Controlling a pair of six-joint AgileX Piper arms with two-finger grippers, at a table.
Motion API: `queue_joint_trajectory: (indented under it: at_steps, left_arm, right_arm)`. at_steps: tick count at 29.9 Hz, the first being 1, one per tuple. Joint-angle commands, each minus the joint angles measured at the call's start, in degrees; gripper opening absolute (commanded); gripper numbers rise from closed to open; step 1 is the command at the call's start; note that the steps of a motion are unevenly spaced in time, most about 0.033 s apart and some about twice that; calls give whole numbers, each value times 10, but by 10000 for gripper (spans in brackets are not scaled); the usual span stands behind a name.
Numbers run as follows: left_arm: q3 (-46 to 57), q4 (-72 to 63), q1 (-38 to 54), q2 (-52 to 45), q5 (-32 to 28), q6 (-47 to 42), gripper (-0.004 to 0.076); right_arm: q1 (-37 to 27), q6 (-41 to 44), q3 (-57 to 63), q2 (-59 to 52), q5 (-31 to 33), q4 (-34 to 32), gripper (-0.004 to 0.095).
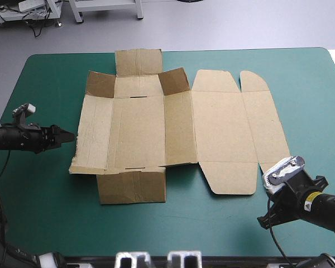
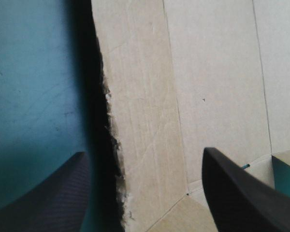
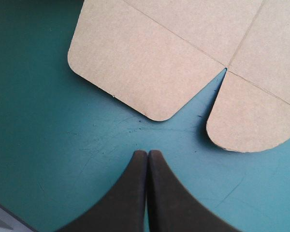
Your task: Fold the box
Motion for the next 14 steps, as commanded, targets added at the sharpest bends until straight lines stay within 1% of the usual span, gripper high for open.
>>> queue_joint_trajectory:
  at_steps: [1,7,10,14]
  left_arm:
    - [-17,-33,1,17,20,6,459]
    - [-17,-33,0,58,2,29,424]
    - [-17,-41,-6,77,-1,35,421]
    - [-32,-39,-38,107,11,35,421]
  right_arm:
    - [-1,-5,-16,4,-27,4,-19]
    - [-1,-5,-16,4,-18,4,-19]
    - [-1,-5,-16,4,-12,4,-19]
    - [-1,-2,-16,4,-4,4,-19]
